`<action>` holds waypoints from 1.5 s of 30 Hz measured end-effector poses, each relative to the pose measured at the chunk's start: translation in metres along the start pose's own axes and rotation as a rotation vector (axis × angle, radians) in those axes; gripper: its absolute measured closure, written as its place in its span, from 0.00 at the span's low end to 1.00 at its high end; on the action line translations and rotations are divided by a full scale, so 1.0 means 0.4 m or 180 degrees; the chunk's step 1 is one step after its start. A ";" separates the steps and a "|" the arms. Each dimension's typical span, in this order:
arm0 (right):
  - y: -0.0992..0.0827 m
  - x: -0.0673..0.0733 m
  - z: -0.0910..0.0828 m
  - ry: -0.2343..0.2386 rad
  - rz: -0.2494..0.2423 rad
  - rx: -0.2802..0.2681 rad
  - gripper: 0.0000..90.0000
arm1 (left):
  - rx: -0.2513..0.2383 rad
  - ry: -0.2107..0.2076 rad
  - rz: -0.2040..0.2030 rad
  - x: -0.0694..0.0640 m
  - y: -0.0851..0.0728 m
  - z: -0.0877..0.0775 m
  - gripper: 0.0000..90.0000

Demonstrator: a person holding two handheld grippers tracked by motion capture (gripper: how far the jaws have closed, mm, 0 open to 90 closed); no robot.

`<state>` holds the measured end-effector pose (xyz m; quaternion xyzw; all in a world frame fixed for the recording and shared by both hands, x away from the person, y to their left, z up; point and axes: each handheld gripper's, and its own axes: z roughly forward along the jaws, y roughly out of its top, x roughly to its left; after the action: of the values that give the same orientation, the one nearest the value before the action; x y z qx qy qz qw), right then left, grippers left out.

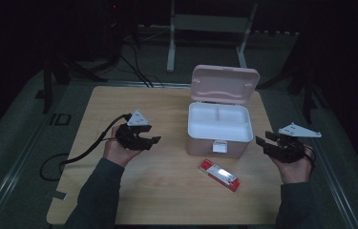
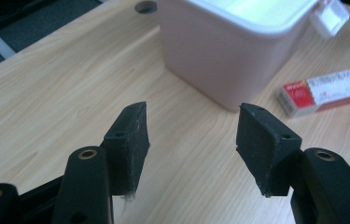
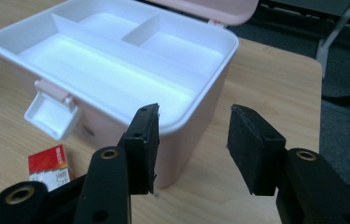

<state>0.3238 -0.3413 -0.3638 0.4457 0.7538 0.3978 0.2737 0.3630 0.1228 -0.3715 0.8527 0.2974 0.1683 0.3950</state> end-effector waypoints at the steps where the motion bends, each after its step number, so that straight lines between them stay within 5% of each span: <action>1: 0.005 -0.001 0.002 0.0008 -0.0005 0.0004 0.59 | -0.0006 0.0002 0.0010 -0.002 0.008 0.004 0.48; 17: 0.061 -0.024 0.100 0.0046 -0.0038 0.0274 0.58 | 0.0059 -0.0133 0.0097 -0.046 0.160 0.125 0.48; 19: 0.065 -0.028 0.111 0.0051 -0.0023 0.0298 0.58 | 0.0021 -0.0243 -0.0042 -0.039 0.172 0.148 0.48; 24: 0.070 -0.033 0.138 0.0051 -0.0005 0.0383 0.57 | 0.0033 -0.0308 -0.0234 -0.018 0.179 0.192 0.49; 28: 0.069 -0.040 0.155 0.0081 0.0036 0.0418 0.57 | 0.0176 -0.0262 -0.0037 -0.038 0.196 0.219 0.48; 32: 0.067 -0.043 0.169 0.0160 0.0105 0.0451 0.57 | 0.0204 -0.0317 -0.0217 -0.028 0.198 0.244 0.49; 45: 0.058 -0.049 0.204 0.0262 0.0198 0.0562 0.64 | 0.0357 -0.0408 -0.0278 -0.009 0.200 0.282 0.53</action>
<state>0.4060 -0.3232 -0.3866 0.4746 0.7823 0.3561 0.1897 0.4489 0.0149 -0.3810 0.8688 0.3174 0.0792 0.3718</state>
